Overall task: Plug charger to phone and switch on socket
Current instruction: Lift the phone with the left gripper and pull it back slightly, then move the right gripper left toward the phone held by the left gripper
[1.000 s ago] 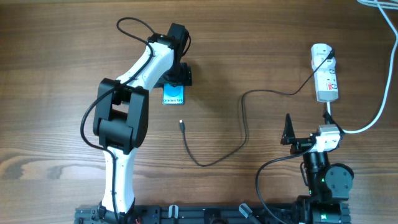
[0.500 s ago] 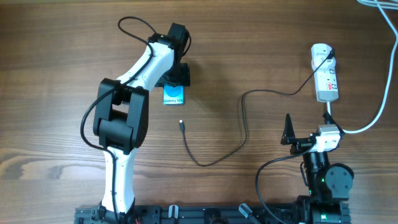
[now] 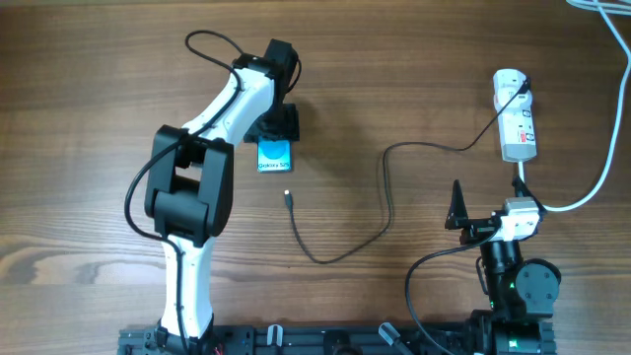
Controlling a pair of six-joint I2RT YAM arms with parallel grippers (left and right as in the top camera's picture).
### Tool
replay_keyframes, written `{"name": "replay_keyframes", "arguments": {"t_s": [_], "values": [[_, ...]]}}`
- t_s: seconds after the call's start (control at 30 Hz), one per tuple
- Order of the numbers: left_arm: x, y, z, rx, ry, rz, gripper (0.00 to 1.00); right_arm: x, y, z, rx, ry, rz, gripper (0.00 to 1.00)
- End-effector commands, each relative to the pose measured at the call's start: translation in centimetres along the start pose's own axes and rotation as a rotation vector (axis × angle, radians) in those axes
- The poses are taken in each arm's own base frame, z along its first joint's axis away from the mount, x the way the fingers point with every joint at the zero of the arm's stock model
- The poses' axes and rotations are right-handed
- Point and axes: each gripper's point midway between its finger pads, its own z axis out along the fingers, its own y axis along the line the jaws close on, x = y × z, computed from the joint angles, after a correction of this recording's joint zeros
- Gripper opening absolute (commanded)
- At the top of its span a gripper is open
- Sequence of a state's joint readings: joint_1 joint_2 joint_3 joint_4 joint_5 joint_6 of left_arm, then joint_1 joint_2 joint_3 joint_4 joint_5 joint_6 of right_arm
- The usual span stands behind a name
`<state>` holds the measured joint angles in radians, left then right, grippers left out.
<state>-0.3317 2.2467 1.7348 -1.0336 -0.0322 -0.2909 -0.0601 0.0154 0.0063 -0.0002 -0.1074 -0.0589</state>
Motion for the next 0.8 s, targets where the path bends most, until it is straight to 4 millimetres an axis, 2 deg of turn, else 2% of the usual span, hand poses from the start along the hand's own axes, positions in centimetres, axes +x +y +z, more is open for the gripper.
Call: {"name": "replay_keyframes", "arguments": {"t_s": [0.0,0.13,0.2,0.27,0.4,0.47,0.57,0.63,0.7,0.77], "values": [[-0.8,0.1,-4.1,0.065,-0.074,-0.03,0.65,-0.2,-0.1,0.0,0.006,-0.01,-0.02,1.0],[-0.9,0.0,-4.7,0.136,-0.063,-0.043,0.66,-0.3,0.1,0.0,-0.004,-0.015,-0.018,1.0],[-0.9,-0.1,-4.8,0.173,-0.051,-0.033,0.66,-0.4,1.1,-0.1,-0.064,-0.019,-0.001,1.0],[-0.6,-0.9,-5.0,0.25,-0.029,0.005,0.66,-0.5,2.2,-0.1,-0.13,-0.015,0.145,1.0],[0.0,-2.4,-5.7,0.381,-0.002,0.082,0.66,-0.5,2.6,-0.2,-0.152,0.014,0.512,1.0],[0.3,-3.4,-6.2,0.461,0.008,0.117,0.67,-0.8,3.5,-0.3,-0.208,0.037,0.689,1.0],[0.7,-4.4,-6.9,0.538,0.013,0.162,0.67,-0.5,6.9,-1.2,-0.41,0.101,0.584,1.0],[0.7,-4.6,-6.9,0.545,0.015,0.162,0.67,-0.5,7.4,-1.3,-0.435,0.137,0.58,1.0],[0.7,-4.6,-6.9,0.545,0.014,0.162,0.67,-2.1,7.6,-1.3,-0.446,0.162,0.591,1.0],[0.6,-4.6,-6.9,0.546,0.012,0.163,0.67,-4.7,7.9,-1.1,-0.477,0.195,0.598,1.0]]}}
